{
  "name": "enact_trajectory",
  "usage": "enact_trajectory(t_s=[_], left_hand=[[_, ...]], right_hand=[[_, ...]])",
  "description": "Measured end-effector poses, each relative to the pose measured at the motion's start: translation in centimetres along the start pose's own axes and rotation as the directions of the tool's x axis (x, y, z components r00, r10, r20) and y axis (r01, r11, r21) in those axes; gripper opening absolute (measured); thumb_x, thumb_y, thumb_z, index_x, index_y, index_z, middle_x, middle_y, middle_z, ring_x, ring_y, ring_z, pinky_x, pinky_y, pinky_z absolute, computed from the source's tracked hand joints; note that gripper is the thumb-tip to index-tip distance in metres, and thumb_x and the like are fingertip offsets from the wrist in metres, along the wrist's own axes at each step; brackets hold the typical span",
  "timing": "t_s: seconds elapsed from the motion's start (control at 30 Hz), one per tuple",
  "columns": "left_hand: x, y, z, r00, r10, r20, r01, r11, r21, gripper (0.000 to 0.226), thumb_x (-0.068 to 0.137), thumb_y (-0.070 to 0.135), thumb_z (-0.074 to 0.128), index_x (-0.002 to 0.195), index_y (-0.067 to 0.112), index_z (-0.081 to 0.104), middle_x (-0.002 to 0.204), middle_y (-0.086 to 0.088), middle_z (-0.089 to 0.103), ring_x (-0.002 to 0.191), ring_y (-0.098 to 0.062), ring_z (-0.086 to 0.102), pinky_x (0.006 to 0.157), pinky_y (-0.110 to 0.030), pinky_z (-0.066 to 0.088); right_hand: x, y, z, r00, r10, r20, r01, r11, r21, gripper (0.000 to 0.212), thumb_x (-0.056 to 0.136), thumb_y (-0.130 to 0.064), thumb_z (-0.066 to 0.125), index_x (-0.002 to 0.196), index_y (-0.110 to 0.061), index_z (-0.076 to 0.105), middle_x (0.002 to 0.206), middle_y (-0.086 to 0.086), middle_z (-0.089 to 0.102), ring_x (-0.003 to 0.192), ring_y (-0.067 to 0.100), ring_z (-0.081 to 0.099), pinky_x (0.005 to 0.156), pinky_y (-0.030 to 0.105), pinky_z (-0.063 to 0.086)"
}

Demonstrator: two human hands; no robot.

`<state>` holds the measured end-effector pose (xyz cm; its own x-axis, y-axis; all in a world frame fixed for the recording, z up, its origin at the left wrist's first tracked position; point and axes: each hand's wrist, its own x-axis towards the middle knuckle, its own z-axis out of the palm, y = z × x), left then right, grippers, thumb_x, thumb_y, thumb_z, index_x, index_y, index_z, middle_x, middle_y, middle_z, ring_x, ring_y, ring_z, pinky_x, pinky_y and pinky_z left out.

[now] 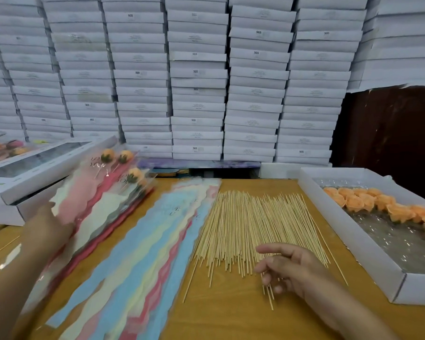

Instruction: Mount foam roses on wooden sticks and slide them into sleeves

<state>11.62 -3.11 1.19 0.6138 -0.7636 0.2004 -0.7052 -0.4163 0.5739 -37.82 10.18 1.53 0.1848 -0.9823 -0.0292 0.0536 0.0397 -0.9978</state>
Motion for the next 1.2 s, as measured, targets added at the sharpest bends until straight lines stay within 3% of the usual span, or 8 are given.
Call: enact_trajectory(t_s=[0.1,0.27,0.47,0.63,0.8,0.93,1.07,1.2], left_hand=[[-1.1,0.1,0.7,0.985,0.166,-0.053,-0.146,0.950,0.275,0.043,0.099,0.034,0.049,0.138,0.015,0.047,0.132,-0.027,0.053,0.122,-0.051,0.046,0.103,-0.062,0.039],[-2.0,0.1,1.8,0.976,0.192,0.106,-0.216,0.928,0.304,0.050,0.106,0.038,0.019,0.143,0.019,0.046,0.145,-0.012,0.046,0.135,-0.038,0.038,0.111,-0.066,0.025],[-3.8,3.3,0.2,0.968,0.242,-0.064,-0.214,0.932,0.293,0.046,0.104,0.036,0.031,0.138,0.009,0.049,0.149,-0.024,0.039,0.138,-0.047,0.031,0.113,-0.065,0.024],[-10.4,10.8,1.2,0.799,0.602,-0.015,-0.601,0.798,0.033,0.048,0.103,0.030,0.039,0.142,0.006,0.052,0.144,-0.022,0.052,0.132,-0.040,0.045,0.111,-0.050,0.035],[-18.1,14.5,4.7,0.601,0.752,0.273,-0.726,0.656,-0.209,0.051,0.107,0.041,0.035,0.154,0.022,0.038,0.161,-0.003,0.033,0.150,-0.016,0.024,0.121,-0.029,0.014],[-21.2,14.9,7.5,0.439,0.812,0.385,-0.822,0.536,-0.194,0.056,0.106,0.051,0.030,0.155,0.025,0.034,0.163,0.002,0.029,0.150,-0.012,0.021,0.114,-0.018,0.006],[-22.0,14.3,9.1,0.387,0.808,0.445,-0.851,0.499,-0.166,0.054,0.106,0.051,0.027,0.153,0.027,0.035,0.162,0.003,0.030,0.150,-0.015,0.021,0.122,-0.028,0.008],[-21.8,13.8,9.4,0.411,0.805,0.429,-0.836,0.520,-0.176,0.051,0.106,0.048,0.024,0.151,0.028,0.040,0.159,0.004,0.036,0.147,-0.011,0.026,0.123,-0.033,0.014]], right_hand=[[0.0,0.1,-0.2,0.999,-0.030,-0.018,0.030,1.000,0.007,0.029,0.086,-0.011,0.068,0.114,-0.008,0.068,0.097,0.020,0.074,0.073,0.022,0.068,0.055,0.026,0.052],[0.1,0.0,-0.2,0.999,-0.039,-0.038,0.039,0.999,0.013,0.045,0.072,-0.024,0.073,0.113,-0.007,0.068,0.096,0.020,0.074,0.070,0.021,0.067,0.052,0.025,0.051],[0.2,-0.1,0.0,0.997,-0.035,-0.071,0.035,0.999,-0.006,0.021,0.093,-0.004,0.059,0.112,-0.007,0.068,0.092,0.018,0.075,0.070,0.019,0.067,0.052,0.024,0.050],[0.1,-0.1,0.1,0.994,-0.044,-0.098,0.042,0.999,-0.014,0.020,0.094,-0.003,0.057,0.110,-0.007,0.069,0.090,0.018,0.075,0.068,0.018,0.066,0.051,0.024,0.049],[0.0,-0.3,0.2,0.988,-0.056,-0.145,0.056,0.998,-0.005,0.020,0.095,0.001,0.056,0.107,-0.005,0.070,0.087,0.019,0.074,0.065,0.019,0.065,0.049,0.024,0.048],[0.0,-0.3,0.3,0.986,-0.062,-0.157,0.061,0.998,-0.010,0.019,0.095,0.002,0.055,0.105,-0.004,0.070,0.086,0.021,0.074,0.063,0.019,0.064,0.048,0.024,0.047],[0.2,0.0,0.1,0.985,-0.075,-0.157,0.077,0.997,0.005,0.019,0.094,0.001,0.055,0.105,-0.004,0.070,0.086,0.021,0.074,0.062,0.019,0.065,0.047,0.023,0.047],[0.3,0.2,-0.3,0.980,-0.105,-0.169,0.110,0.994,0.026,0.021,0.094,-0.001,0.056,0.109,-0.005,0.070,0.089,0.022,0.074,0.065,0.020,0.066,0.048,0.025,0.049]])
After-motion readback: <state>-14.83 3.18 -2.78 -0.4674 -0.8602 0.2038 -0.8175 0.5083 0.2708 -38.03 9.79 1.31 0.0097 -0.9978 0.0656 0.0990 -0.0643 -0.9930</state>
